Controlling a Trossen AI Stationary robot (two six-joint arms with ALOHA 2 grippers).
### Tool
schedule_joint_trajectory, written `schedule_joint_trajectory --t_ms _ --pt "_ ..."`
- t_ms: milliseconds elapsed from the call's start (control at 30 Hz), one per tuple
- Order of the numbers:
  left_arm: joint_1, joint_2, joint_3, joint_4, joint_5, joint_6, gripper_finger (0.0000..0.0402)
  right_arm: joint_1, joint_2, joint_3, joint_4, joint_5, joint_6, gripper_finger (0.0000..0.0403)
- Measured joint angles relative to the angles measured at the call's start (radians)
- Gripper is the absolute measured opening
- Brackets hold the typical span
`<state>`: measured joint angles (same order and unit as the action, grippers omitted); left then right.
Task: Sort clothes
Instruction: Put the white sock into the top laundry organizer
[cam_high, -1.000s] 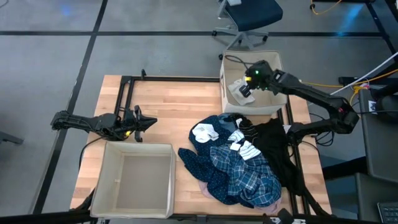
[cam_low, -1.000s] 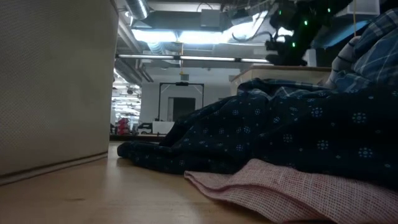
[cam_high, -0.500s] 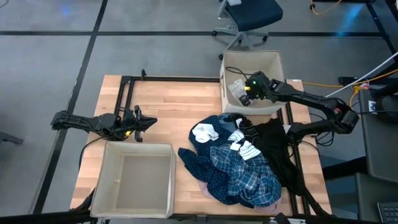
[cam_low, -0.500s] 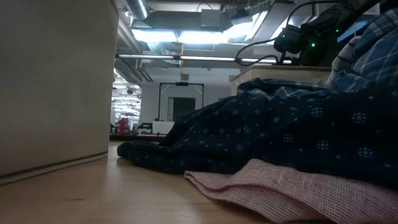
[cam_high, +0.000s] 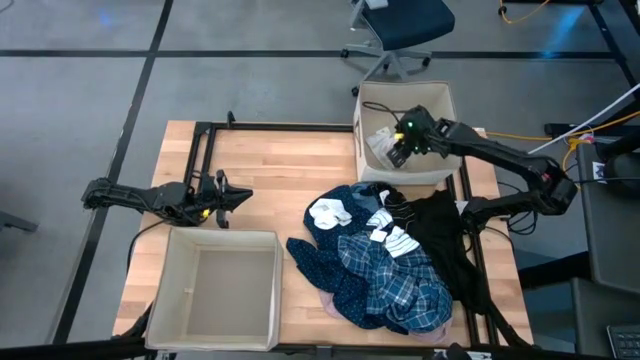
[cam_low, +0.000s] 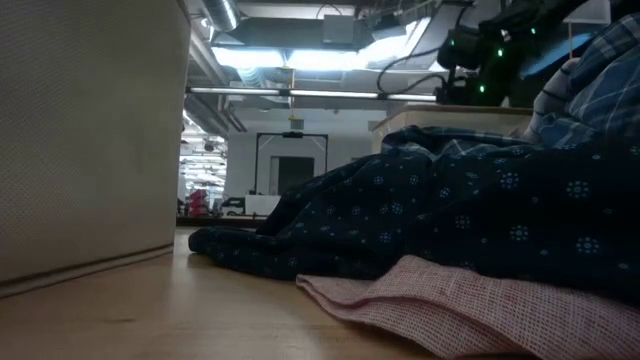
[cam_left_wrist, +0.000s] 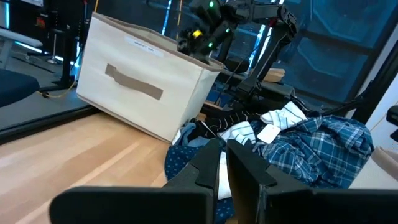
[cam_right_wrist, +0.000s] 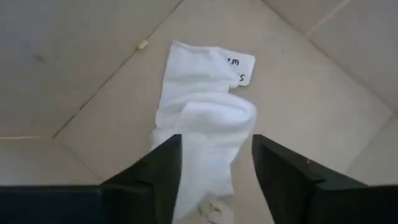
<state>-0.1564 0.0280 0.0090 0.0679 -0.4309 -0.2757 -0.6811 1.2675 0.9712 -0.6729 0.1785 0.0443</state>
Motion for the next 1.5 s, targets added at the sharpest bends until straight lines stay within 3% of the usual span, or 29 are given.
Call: schedule_joint_trajectory --t_ms 233,400,533,800,1000,1233,1500 --pt "0.0 0.0 0.0 -0.002 0.0 -0.017 0.0019 0.001 -0.001 0.218 -0.187 -0.015 0.005 0.0229" --pt "0.0 0.0 0.0 -0.003 0.0 -0.017 0.0019 0.04 -0.002 0.292 -0.174 -0.195 0.035 0.0229" --pt "0.0 0.0 0.0 -0.003 0.0 -0.011 0.0019 0.158 0.0 0.294 -0.092 -0.278 0.037 0.0229" --pt "0.0 0.0 0.0 -0.001 0.0 0.002 0.0019 0.439 0.058 0.294 0.082 -0.274 0.03 0.023" --pt "0.0 0.0 0.0 0.0 0.0 0.002 0.0019 0.58 0.167 0.294 0.126 -0.268 0.025 0.023" --pt "0.0 0.0 0.0 0.003 -0.001 0.003 0.0019 0.668 0.323 0.293 0.13 -0.222 -0.034 0.023" --pt "0.0 0.0 0.0 0.001 -0.001 0.018 0.0019 0.675 0.485 0.293 0.159 -0.211 -0.052 0.0223"
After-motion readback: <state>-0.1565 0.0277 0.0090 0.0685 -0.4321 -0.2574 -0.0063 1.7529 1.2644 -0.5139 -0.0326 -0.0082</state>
